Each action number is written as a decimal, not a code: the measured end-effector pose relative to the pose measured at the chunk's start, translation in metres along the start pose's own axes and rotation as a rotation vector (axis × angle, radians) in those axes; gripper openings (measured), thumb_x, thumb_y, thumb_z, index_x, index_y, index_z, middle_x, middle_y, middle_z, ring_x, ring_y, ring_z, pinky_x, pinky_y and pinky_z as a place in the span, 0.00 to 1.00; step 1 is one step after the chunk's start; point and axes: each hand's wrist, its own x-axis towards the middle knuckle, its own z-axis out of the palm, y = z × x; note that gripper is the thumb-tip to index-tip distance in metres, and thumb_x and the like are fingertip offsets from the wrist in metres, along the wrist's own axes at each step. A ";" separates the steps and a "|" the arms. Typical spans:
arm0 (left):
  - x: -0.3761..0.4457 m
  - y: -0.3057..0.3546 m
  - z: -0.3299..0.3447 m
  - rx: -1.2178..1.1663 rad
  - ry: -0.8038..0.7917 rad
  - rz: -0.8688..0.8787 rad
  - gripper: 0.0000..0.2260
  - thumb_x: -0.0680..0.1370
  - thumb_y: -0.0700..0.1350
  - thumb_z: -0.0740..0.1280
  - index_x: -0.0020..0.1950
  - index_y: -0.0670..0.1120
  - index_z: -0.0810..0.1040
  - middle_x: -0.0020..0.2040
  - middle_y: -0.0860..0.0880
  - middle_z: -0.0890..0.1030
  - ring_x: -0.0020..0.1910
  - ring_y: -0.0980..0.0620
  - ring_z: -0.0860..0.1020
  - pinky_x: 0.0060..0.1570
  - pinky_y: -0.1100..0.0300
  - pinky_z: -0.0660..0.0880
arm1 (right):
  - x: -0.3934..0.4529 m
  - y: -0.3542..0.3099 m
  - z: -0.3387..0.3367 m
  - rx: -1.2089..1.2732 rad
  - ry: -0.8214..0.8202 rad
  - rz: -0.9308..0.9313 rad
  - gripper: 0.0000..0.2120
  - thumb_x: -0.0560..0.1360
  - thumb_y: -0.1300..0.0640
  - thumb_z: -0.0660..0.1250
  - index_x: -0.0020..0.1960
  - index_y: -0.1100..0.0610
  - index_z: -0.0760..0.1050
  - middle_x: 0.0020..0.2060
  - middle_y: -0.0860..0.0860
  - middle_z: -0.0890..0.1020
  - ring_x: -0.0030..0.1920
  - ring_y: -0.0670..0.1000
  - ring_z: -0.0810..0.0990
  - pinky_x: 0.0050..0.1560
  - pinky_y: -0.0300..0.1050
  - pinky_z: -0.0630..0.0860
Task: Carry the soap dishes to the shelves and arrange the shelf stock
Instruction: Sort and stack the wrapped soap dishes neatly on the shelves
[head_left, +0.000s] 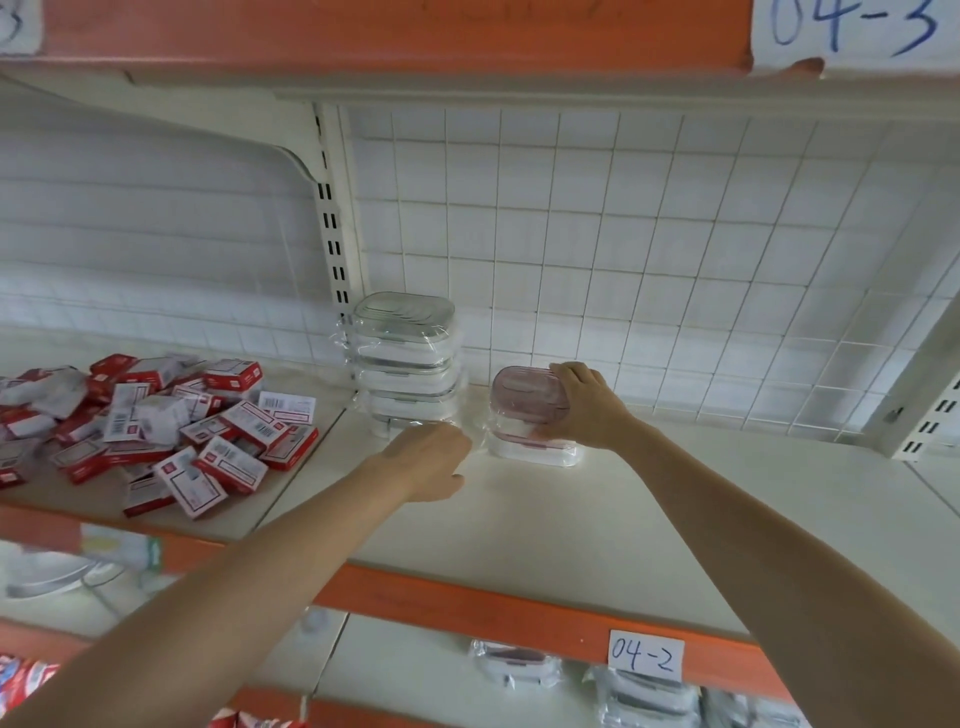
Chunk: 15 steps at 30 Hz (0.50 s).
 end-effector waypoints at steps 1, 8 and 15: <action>-0.002 -0.001 0.000 0.006 0.001 0.004 0.13 0.78 0.46 0.62 0.59 0.40 0.75 0.57 0.44 0.77 0.58 0.43 0.75 0.51 0.53 0.71 | 0.001 0.000 0.004 -0.005 -0.012 0.006 0.47 0.66 0.43 0.76 0.76 0.56 0.55 0.72 0.50 0.60 0.72 0.53 0.57 0.71 0.50 0.61; -0.007 -0.008 0.003 -0.013 -0.004 0.004 0.17 0.79 0.47 0.61 0.64 0.40 0.73 0.61 0.43 0.76 0.60 0.42 0.74 0.57 0.50 0.72 | 0.009 -0.001 0.001 -0.055 -0.067 0.026 0.47 0.68 0.42 0.74 0.76 0.56 0.53 0.73 0.51 0.59 0.73 0.54 0.57 0.72 0.52 0.60; -0.008 -0.012 0.000 -0.013 0.001 0.037 0.16 0.79 0.47 0.61 0.63 0.39 0.73 0.61 0.43 0.76 0.60 0.42 0.74 0.56 0.51 0.73 | 0.007 -0.007 0.001 -0.169 -0.087 0.084 0.51 0.68 0.38 0.72 0.78 0.56 0.46 0.76 0.50 0.53 0.76 0.53 0.47 0.74 0.53 0.54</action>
